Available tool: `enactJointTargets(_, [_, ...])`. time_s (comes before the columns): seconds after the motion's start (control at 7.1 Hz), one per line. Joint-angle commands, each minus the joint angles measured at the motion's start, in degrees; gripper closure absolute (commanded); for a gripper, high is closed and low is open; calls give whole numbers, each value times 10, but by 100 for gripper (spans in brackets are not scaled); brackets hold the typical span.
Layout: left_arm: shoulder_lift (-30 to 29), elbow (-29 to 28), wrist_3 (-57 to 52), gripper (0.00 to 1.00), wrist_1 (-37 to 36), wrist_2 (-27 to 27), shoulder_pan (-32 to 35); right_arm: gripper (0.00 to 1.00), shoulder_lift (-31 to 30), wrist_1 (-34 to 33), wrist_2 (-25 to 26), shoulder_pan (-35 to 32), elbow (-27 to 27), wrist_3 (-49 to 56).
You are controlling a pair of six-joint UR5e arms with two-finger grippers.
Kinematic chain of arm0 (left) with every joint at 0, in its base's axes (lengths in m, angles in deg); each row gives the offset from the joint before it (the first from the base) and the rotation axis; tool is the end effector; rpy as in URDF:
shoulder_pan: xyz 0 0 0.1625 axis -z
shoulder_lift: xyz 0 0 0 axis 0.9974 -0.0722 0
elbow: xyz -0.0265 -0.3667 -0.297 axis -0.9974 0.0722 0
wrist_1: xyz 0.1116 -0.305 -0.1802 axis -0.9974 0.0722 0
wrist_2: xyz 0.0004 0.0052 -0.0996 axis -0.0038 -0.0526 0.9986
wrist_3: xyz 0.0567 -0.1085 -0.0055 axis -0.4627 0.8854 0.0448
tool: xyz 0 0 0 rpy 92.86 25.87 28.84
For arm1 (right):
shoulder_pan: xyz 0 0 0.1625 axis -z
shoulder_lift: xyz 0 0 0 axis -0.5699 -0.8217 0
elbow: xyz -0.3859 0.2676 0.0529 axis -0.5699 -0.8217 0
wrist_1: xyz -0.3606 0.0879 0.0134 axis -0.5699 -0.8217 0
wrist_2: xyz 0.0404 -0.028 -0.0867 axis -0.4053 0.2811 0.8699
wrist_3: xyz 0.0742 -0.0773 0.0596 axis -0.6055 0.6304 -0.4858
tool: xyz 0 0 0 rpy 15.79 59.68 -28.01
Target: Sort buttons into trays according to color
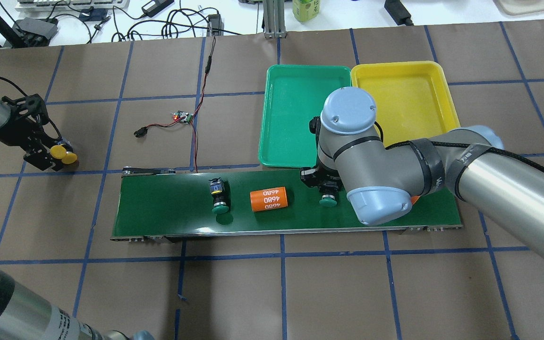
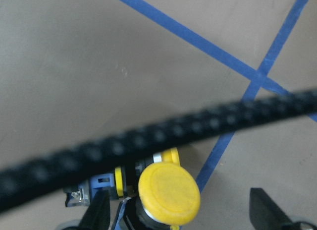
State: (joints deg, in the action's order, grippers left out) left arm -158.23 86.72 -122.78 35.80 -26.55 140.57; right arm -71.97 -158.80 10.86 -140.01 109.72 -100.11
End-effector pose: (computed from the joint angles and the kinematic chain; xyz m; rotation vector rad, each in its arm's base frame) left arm 0.2301 -0.5751 0.2483 -1.4829 -2.5864 0.0376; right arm 0.2531 -0.4284 0.3040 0.0465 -3.1321 0.0457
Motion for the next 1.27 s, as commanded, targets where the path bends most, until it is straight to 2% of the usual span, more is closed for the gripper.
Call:
enactJointTargets(0.0, [0, 1, -3, 74, 0, 2, 0, 99, 5, 16, -5, 14, -46, 1])
enactJointTargets(0.14, [8, -1, -2, 77, 3, 3, 0, 99, 43, 16, -5, 22, -92, 5])
enactJointTargets(0.42, [33, 0, 39, 77, 16, 2, 7, 94, 153, 20, -12, 27, -222, 9])
enactJointTargets(0.56, [64, -3, 105, 77, 75, 2, 13, 70, 197, 15, -41, 30, -267, 54])
enactJointTargets(0.7, [98, -2, 150, 77, 136, 3, 28, 51, 218, 13, -48, 35, -282, 70])
enactJointTargets(0.84, [133, -1, 224, 77, 177, 6, 70, 10, 220, 13, -43, 37, -282, 71])
enactJointTargets(0.99, [163, 9, 294, 77, 190, 6, 131, 0, 214, 14, -37, 38, -280, 71])
enactJointTargets(1.13, [198, 51, 350, 77, 191, 9, 174, 0, 200, 21, -35, 39, -276, 71])
